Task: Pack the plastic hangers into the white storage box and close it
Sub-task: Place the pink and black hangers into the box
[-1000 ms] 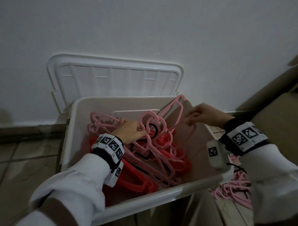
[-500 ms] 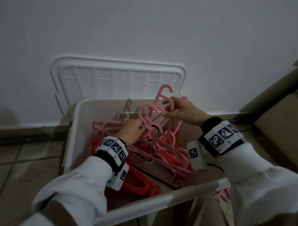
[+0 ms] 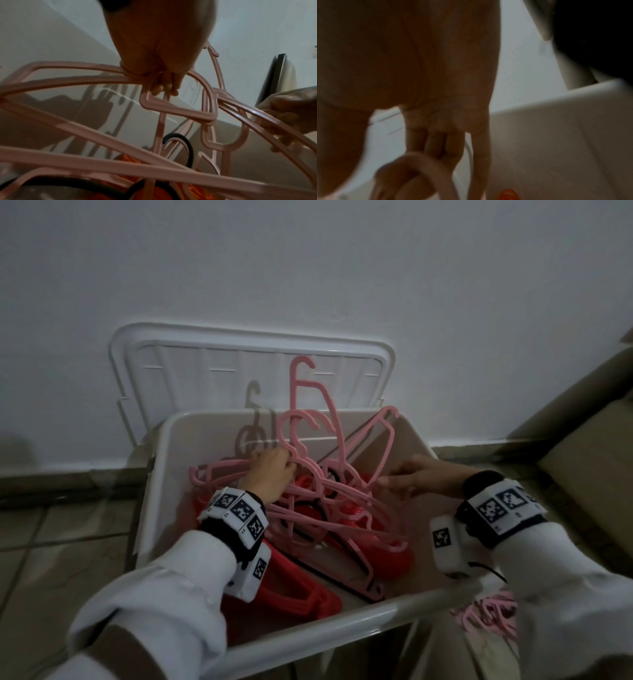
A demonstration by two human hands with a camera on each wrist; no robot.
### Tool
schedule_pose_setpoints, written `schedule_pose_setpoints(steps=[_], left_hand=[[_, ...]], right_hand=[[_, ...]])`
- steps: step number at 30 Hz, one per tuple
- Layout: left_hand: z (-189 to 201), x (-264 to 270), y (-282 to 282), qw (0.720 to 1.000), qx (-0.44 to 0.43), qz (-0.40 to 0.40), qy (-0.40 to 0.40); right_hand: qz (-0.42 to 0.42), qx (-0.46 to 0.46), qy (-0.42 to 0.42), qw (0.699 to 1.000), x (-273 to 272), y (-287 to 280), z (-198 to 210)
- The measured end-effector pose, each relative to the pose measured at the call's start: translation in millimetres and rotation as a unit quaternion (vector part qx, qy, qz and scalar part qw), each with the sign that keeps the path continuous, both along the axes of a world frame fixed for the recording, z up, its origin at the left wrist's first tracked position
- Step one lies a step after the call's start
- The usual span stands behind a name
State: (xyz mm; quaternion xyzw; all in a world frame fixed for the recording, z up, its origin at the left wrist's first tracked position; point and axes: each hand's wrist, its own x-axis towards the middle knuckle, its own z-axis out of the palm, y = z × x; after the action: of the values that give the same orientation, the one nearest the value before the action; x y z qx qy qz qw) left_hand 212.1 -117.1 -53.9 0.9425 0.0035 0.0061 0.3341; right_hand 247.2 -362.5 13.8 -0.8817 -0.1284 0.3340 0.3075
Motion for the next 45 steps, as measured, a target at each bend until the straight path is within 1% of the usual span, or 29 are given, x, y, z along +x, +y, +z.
schedule_pose_setpoints(steps=[1, 3, 6, 8, 10, 12, 13, 14, 17, 20, 22, 23, 25, 26, 27, 30, 33, 34, 35, 36, 38, 40, 41, 43, 45], left_hand=[[0, 0, 1, 1.0, -0.001, -0.001, -0.005], [0, -1, 1, 1.0, 0.012, -0.011, -0.013], [1, -7, 0, 0.997, 0.061, -0.033, -0.039], [0, -8, 1, 0.993, 0.087, -0.039, -0.071], [-1, -8, 2, 0.992, 0.082, -0.04, -0.086], [-1, -9, 0, 0.992, 0.074, -0.048, -0.093], [-2, -9, -2, 0.991, 0.069, -0.057, -0.101], [-2, -9, -4, 0.989, 0.064, -0.067, -0.116], [-2, -8, -8, 0.982, 0.05, -0.083, -0.165], [3, -8, -10, 0.975, 0.031, -0.053, -0.215], [9, -11, -12, 0.97, 0.052, -0.031, -0.236], [10, -12, -12, 0.97, 0.07, -0.021, -0.23], [12, -13, -11, 0.975, 0.133, -0.029, -0.175], [11, -12, -11, 0.975, 0.166, -0.049, -0.139], [7, -11, -11, 0.975, 0.181, -0.071, -0.109], [-3, -8, -10, 0.978, 0.173, -0.112, -0.038], [-10, -8, -8, 0.978, 0.17, -0.117, 0.039], [-11, -8, -6, 0.979, 0.156, -0.113, 0.065], [-13, -8, -5, 0.98, 0.138, -0.111, 0.094], [-16, -9, -4, 0.978, 0.126, -0.114, 0.121], [-20, -10, -2, 0.97, 0.129, -0.129, 0.163], [-23, -10, 0, 0.963, 0.142, -0.135, 0.186], [-23, -10, 0, 0.961, 0.139, -0.135, 0.195], [-22, -10, 2, 0.962, 0.121, -0.136, 0.204], [-22, -9, 4, 0.964, 0.097, -0.133, 0.207]], right_hand=[[-0.014, 0.035, -0.018, 0.999, 1, -1, 2], [-0.038, 0.091, -0.097, 0.99, 7, -5, 8], [-0.043, 0.095, -0.234, 0.966, 14, -6, 18], [-0.05, 0.085, -0.308, 0.946, 14, -3, 25], [-0.073, 0.104, -0.357, 0.925, 13, 1, 31], [-0.09, 0.165, -0.327, 0.926, 13, 7, 35], [-0.088, 0.185, -0.304, 0.93, 12, 11, 37], [-0.079, 0.187, -0.291, 0.935, 11, 16, 39], [-0.02, 0.129, -0.297, 0.946, 8, 32, 39], [0.022, 0.092, -0.299, 0.95, 11, 47, 36], [0.045, 0.063, -0.308, 0.948, 11, 56, 33], [0.056, 0.057, -0.305, 0.949, 10, 60, 33], [0.077, 0.046, -0.301, 0.95, 6, 68, 30], [0.083, 0.045, -0.294, 0.951, 5, 72, 28], [0.087, 0.052, -0.276, 0.956, 4, 74, 26], [0.076, 0.057, -0.186, 0.978, 2, 75, 14], [-0.014, 0.071, -0.101, 0.992, 8, 69, -1], [-0.037, 0.074, -0.081, 0.993, 10, 66, -5], [-0.042, 0.064, -0.071, 0.995, 15, 62, -11], [-0.033, 0.031, -0.068, 0.997, 20, 59, -18], [0.003, -0.082, -0.054, 0.995, 30, 55, -35], [0.053, -0.182, -0.023, 0.981, 34, 54, -54], [0.079, -0.204, 0.004, 0.976, 35, 55, -64], [0.1, -0.226, 0.045, 0.968, 31, 63, -78], [0.119, -0.248, 0.037, 0.961, 29, 69, -95]])
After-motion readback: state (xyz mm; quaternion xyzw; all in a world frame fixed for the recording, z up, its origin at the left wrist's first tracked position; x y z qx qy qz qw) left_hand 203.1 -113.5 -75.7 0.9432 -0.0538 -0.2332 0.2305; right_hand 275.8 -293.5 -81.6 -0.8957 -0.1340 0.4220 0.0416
